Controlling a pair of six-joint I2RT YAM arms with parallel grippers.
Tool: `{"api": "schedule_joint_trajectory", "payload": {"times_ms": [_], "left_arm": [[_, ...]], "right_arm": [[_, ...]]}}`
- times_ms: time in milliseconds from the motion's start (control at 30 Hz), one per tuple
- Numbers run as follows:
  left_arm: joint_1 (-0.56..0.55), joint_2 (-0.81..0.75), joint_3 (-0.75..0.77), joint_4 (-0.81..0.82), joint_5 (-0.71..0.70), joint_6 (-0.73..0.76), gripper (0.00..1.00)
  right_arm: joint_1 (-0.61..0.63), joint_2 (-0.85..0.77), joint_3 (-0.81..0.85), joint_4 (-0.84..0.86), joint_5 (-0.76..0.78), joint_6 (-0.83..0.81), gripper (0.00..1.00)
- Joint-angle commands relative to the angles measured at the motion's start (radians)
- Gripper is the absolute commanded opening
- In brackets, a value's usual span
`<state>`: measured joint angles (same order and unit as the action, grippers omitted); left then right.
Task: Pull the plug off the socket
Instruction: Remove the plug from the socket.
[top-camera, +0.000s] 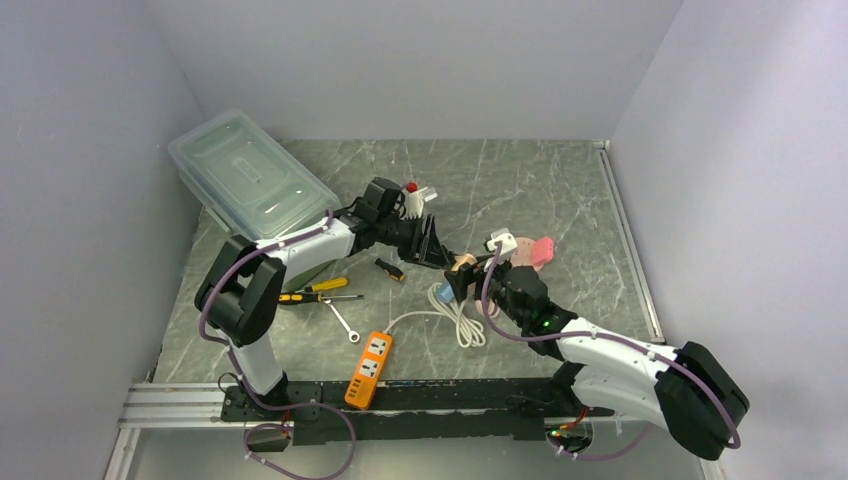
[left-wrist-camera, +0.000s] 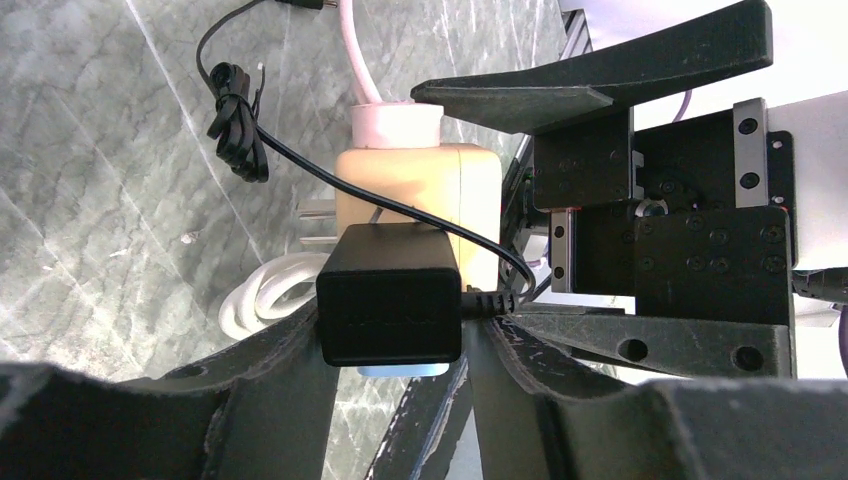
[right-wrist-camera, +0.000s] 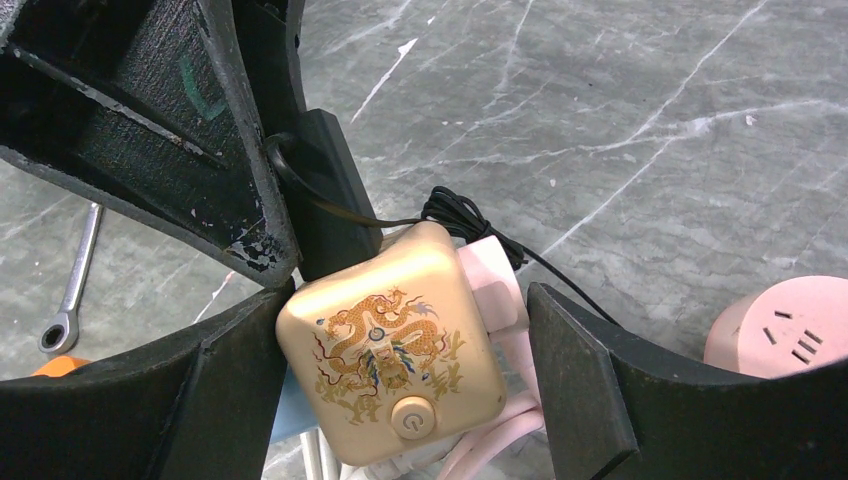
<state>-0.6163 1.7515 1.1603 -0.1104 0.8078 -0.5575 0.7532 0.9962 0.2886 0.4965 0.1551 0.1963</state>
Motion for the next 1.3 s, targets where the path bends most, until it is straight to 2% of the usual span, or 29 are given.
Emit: {"api": "schedule_joint_trajectory", "payload": {"times_ms": [0, 200, 300, 467, 633, 767, 967, 1267], "left_arm": [[-0.003, 0.001, 0.012, 0.039, 0.003, -0.022, 0.49], [0.000, -0.016, 0.008, 0.032, -0.023, -0.026, 0.44], [0.002, -0.020, 0.008, 0.032, -0.020, -0.027, 0.38], [0.004, -0.016, 0.012, 0.038, -0.007, -0.028, 0.19], [0.003, -0.026, 0.006, 0.056, 0.004, -0.037, 0.01], [0.003, -0.030, 0.003, 0.075, 0.026, -0.049, 0.00], [0.024, -0.053, 0.014, 0.042, 0.020, -0.030, 0.00], [0.076, -0.051, 0.024, 0.076, 0.121, -0.059, 0.00]], "right_arm": [[0.003, -0.006, 0.064, 0.165, -0.057, 0.044, 0.00], [0.003, 0.006, 0.067, 0.169, -0.070, 0.048, 0.00], [0.003, 0.007, 0.068, 0.168, -0.073, 0.046, 0.00], [0.003, 0.024, 0.081, 0.153, -0.051, 0.048, 0.00], [0.003, 0.083, 0.141, 0.061, 0.056, 0.065, 0.00], [0.003, 0.118, 0.156, 0.050, 0.058, 0.063, 0.00], [0.003, 0.065, 0.107, 0.124, -0.027, 0.038, 0.00], [0.003, 0.038, 0.081, 0.185, -0.146, 0.055, 0.00]]}}
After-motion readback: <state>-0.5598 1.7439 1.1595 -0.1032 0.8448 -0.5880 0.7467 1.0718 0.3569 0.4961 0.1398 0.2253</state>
